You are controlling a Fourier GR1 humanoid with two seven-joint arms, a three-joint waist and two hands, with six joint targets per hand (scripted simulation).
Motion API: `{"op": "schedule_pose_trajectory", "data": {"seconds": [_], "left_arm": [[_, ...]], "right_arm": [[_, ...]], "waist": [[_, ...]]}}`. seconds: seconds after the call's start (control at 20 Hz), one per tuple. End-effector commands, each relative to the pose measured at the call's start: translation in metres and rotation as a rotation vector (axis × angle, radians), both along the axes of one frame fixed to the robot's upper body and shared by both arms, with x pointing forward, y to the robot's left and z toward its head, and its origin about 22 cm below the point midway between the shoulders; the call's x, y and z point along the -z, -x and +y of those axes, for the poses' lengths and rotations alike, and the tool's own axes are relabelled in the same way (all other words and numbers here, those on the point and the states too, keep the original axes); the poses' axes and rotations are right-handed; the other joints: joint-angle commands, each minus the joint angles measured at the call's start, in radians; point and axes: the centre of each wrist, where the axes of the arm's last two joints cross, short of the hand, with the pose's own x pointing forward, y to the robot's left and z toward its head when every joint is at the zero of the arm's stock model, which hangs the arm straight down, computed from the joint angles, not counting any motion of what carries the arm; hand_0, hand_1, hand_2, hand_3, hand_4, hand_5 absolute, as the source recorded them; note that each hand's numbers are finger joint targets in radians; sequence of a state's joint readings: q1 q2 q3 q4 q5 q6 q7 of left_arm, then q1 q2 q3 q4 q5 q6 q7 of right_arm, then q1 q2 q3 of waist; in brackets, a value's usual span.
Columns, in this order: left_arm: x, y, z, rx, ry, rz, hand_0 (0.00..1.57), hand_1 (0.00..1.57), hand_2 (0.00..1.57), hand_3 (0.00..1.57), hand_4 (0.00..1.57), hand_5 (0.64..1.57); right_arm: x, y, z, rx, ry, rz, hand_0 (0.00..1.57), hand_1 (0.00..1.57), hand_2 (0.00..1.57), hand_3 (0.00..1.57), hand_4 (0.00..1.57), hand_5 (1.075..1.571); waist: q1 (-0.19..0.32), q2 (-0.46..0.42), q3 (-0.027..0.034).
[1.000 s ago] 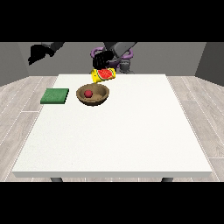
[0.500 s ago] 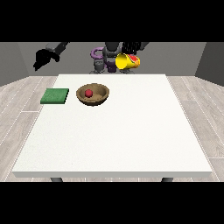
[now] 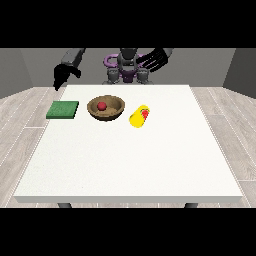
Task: Pick the cup and pour the ball into the bowl, then pick the bowl and place it on the pad
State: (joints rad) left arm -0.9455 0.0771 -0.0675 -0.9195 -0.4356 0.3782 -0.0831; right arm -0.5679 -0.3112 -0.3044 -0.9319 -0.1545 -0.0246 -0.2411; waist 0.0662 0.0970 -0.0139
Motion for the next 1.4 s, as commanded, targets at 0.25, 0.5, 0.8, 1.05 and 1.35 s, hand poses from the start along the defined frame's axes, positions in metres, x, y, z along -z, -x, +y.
{"op": "schedule_pose_trajectory", "data": {"seconds": [0.25, 0.5, 0.8, 1.05, 1.35], "left_arm": [[-0.062, -0.012, 0.104, 0.378, 0.600, 0.112, 0.00, 0.00, 0.00, 0.00, 0.40, 1.540], [-0.084, -0.012, 0.189, 0.415, 0.659, 0.120, 0.00, 0.00, 0.00, 0.00, 0.29, 1.542], [-0.093, 0.002, 0.250, 0.378, 0.689, 0.159, 0.00, 0.00, 0.00, 0.00, 0.25, 1.552], [-0.099, 0.013, 0.269, 0.368, 0.700, 0.162, 0.00, 0.00, 0.00, 0.00, 0.18, 1.562], [-0.120, 0.012, 0.253, 0.417, 0.713, 0.151, 0.00, 0.00, 0.00, 0.00, 0.14, 1.563]], "right_arm": [[0.035, 0.020, 0.002, 0.040, -0.083, 0.030, 0.00, 0.00, 0.36, 0.38, 0.67, 1.571], [0.011, 0.002, 0.034, -0.044, -0.115, -0.039, 0.00, 0.00, 0.00, 0.00, 0.00, 1.569], [0.050, 0.015, 0.068, -0.070, -0.100, 0.014, 0.00, 0.00, 0.00, 0.00, 0.00, 1.570], [0.069, 0.022, 0.049, -0.037, -0.112, 0.021, 0.00, 0.00, 0.00, 0.00, 0.00, 1.571], [0.084, 0.017, 0.047, -0.032, -0.155, 0.029, 0.00, 0.00, 0.00, 0.00, 0.00, 1.571]], "waist": [[0.087, 0.030, 0.0091], [0.035, 0.090, 0.0125], [0.000, 0.070, 0.0138], [0.006, 0.074, 0.0143], [0.033, 0.105, 0.0148]]}}
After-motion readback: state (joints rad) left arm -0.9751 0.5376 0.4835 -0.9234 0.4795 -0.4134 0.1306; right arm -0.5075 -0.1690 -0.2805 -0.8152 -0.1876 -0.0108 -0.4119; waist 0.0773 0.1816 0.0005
